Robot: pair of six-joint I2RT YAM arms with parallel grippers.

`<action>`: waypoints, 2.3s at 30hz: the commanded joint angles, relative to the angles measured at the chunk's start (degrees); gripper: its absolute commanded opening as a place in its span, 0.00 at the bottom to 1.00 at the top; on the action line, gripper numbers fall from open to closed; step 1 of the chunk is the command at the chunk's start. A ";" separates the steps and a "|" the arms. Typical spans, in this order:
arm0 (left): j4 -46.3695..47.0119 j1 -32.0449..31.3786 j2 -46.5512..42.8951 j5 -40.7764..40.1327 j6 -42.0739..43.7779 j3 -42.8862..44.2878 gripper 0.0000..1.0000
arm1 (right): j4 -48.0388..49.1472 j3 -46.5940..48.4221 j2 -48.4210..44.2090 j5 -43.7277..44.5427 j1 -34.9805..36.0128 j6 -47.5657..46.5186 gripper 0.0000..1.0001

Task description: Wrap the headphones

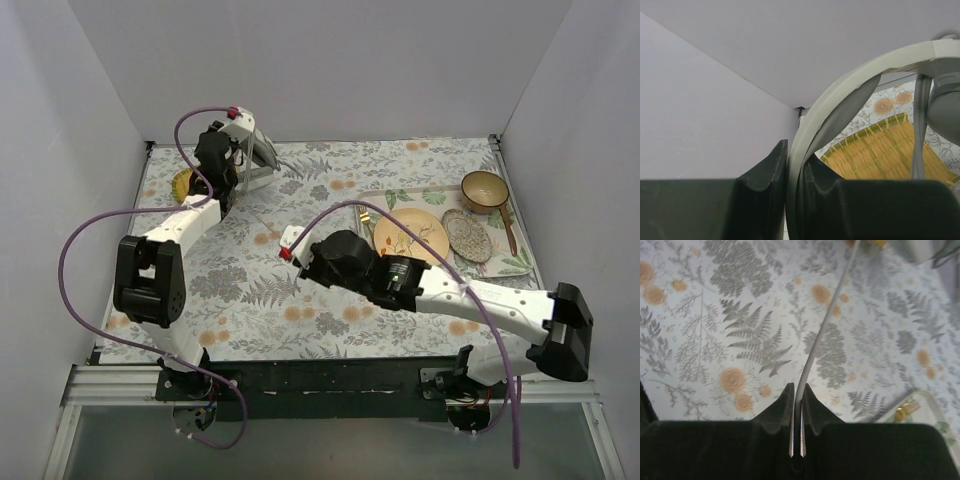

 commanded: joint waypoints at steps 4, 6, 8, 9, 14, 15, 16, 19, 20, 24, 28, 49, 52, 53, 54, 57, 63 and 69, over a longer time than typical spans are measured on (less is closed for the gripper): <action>6.09 -0.48 -10.69 10.08 4.11 -5.22 0.00 | 0.20 9.20 -9.21 8.94 -6.16 -5.57 0.01; -1.73 -1.98 -13.07 12.66 2.86 -7.59 0.00 | 2.04 11.06 -8.69 7.97 -10.45 -6.80 0.01; -4.74 -5.22 -17.19 14.59 3.91 -10.05 0.00 | 3.53 13.51 -7.55 6.05 -13.71 -8.39 0.01; -8.24 -6.45 -18.52 15.04 4.00 -11.97 0.00 | 4.41 14.48 -6.94 5.17 -17.03 -8.57 0.01; -35.54 -10.60 -22.31 25.47 -7.39 -6.82 0.00 | 6.62 20.90 -0.97 -1.85 -26.46 -9.10 0.01; -38.31 -10.77 -23.36 30.90 -8.38 -6.20 0.00 | 6.53 23.87 0.26 -3.18 -29.17 -8.83 0.01; -40.86 -11.12 -23.72 33.47 -9.26 -4.63 0.00 | 6.09 25.11 1.41 -4.85 -30.68 -8.57 0.01; -48.78 -11.21 -25.39 42.62 -13.39 -1.37 0.00 | 5.39 29.34 5.98 -9.60 -35.34 -6.90 0.01; -50.10 -11.21 -26.00 44.47 -14.53 -0.23 0.00 | 5.04 30.04 7.90 -11.96 -36.48 -6.20 0.01; -56.26 -11.12 -28.03 53.96 -21.72 4.96 0.00 | 4.86 30.49 11.00 -23.21 -43.24 1.42 0.01; -56.88 -9.99 -29.26 62.39 -29.38 8.74 0.00 | 8.28 23.92 11.44 -29.99 -44.31 5.47 0.01; -25.42 -6.38 -19.33 39.86 -77.55 -11.02 0.00 | 47.74 -2.38 27.50 -38.53 -39.57 58.91 0.01; -24.10 -5.77 -19.06 35.45 -79.05 -13.92 0.00 | 49.07 -3.34 29.63 -36.16 -38.08 60.77 0.12; -23.75 -5.59 -18.89 34.82 -79.23 -15.23 0.00 | 48.98 -3.52 29.98 -34.85 -37.38 60.78 0.14; -23.48 -5.41 -18.89 34.38 -79.14 -15.77 0.00 | 48.11 -3.53 30.24 -34.23 -36.94 60.60 0.14; -22.78 -5.24 -18.89 31.75 -78.79 -18.05 0.00 | 44.69 -2.39 31.65 -31.67 -35.79 59.11 0.17; -20.76 -4.89 -18.89 24.97 -75.46 -22.27 0.00 | 44.23 -2.03 36.40 -30.97 -34.47 61.74 0.23; -18.38 -3.66 -18.89 22.87 -75.36 -25.35 0.00 | 43.53 -1.50 38.16 -30.09 -34.12 61.66 0.23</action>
